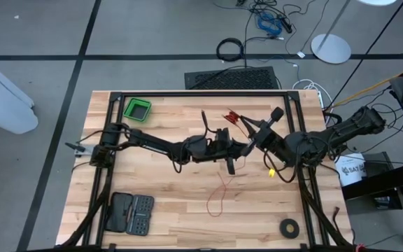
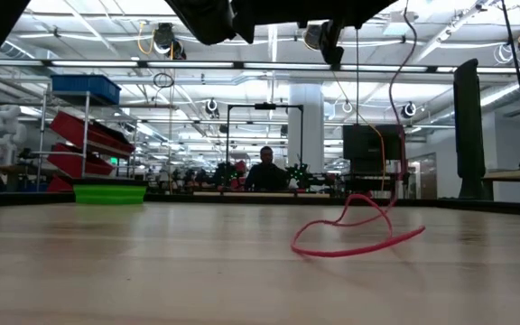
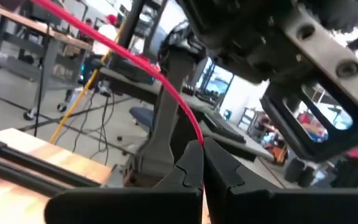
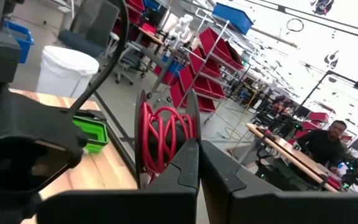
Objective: Coil cords
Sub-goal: Coil the red wire into the spool
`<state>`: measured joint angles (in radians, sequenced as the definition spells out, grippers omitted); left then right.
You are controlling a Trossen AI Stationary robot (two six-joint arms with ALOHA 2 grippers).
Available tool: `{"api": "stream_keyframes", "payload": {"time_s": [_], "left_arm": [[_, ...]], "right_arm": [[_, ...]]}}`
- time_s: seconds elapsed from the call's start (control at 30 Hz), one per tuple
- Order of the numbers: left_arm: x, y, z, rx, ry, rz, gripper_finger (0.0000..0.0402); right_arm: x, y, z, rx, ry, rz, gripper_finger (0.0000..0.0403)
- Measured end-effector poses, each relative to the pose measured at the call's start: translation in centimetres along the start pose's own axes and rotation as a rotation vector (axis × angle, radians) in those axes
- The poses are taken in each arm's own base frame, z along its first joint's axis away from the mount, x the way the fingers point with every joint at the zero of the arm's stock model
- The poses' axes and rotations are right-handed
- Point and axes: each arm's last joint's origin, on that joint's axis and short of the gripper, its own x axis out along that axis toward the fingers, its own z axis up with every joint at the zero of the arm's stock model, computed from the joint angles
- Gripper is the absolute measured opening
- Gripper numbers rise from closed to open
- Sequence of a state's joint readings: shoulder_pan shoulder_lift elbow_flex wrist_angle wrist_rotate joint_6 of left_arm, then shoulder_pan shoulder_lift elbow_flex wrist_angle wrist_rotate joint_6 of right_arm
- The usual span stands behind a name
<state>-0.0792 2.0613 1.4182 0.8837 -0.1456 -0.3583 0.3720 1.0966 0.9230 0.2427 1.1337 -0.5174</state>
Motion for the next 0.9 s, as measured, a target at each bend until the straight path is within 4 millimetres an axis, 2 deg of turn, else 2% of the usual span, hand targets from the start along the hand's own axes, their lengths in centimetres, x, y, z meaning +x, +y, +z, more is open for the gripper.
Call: {"api": "stream_keyframes", "payload": {"time_s": [0.27,0.43,0.73,0.9], "left_arm": [[0.1,-0.6,0.4,0.028,0.002,-0.058,0.0000],[-0.1,-1.3,1.0,0.076,0.062,-0.088,0.0000],[-1.6,-3.3,2.8,0.187,0.254,-0.048,0.0000],[-2.3,-4.9,3.8,0.208,0.267,-0.077,0.0000]], "right_arm": [[0.0,0.2,-0.4,-0.006,0.018,0.016,0.0000],[-0.1,0.4,-0.7,-0.029,0.035,0.036,0.0000],[-0.4,0.2,-1.1,-0.079,0.053,0.062,0.0000],[-0.6,0.1,-1.5,-0.096,0.068,0.082,0.0000]]}}
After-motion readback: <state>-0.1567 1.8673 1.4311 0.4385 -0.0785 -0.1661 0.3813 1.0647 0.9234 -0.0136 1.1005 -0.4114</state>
